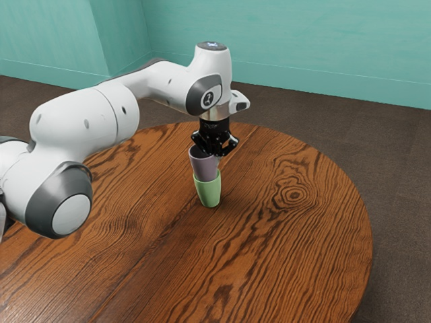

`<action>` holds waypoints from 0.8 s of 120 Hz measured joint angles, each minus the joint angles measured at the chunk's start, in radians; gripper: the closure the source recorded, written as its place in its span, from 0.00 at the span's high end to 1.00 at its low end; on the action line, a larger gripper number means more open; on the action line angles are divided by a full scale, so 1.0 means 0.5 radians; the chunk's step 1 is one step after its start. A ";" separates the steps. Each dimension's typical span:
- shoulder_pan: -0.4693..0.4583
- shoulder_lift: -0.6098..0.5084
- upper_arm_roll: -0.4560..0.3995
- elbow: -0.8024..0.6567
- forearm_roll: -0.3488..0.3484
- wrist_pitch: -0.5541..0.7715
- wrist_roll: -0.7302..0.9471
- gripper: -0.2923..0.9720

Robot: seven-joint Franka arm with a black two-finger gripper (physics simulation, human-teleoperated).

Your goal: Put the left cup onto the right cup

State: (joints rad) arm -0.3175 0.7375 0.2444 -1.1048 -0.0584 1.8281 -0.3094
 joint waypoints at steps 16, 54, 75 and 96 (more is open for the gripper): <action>0.000 0.002 0.002 0.001 -0.002 0.002 0.005 0.26; -0.003 0.000 0.001 0.006 -0.008 0.003 0.015 0.64; -0.004 -0.017 0.002 0.029 -0.008 -0.014 0.019 0.70; -0.005 -0.135 -0.013 0.057 -0.013 -0.084 0.030 0.73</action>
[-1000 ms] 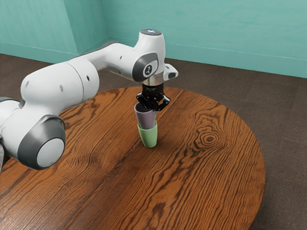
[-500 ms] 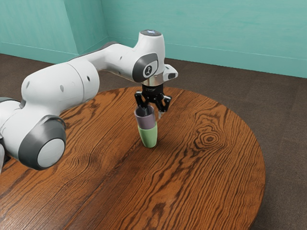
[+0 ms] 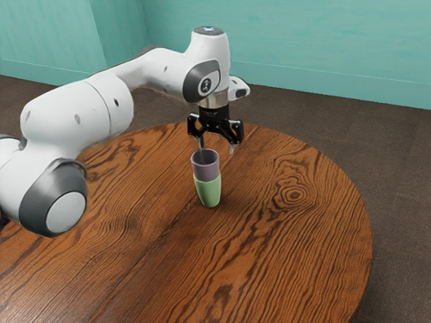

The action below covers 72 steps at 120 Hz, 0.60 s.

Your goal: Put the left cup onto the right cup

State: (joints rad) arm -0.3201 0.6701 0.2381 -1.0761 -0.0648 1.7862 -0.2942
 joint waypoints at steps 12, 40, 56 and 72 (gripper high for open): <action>0.001 -0.187 -0.007 -0.119 -0.024 -0.030 0.053 0.74; -0.007 -0.815 -0.081 -0.786 -0.026 -0.064 0.233 0.75; -0.014 -1.107 -0.151 -1.100 0.030 -0.083 0.320 0.75; -0.026 -1.358 -0.172 -1.302 0.063 -0.132 0.394 0.75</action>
State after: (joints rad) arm -0.3333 -0.0091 0.1520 -1.7271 -0.0334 1.7201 -0.0970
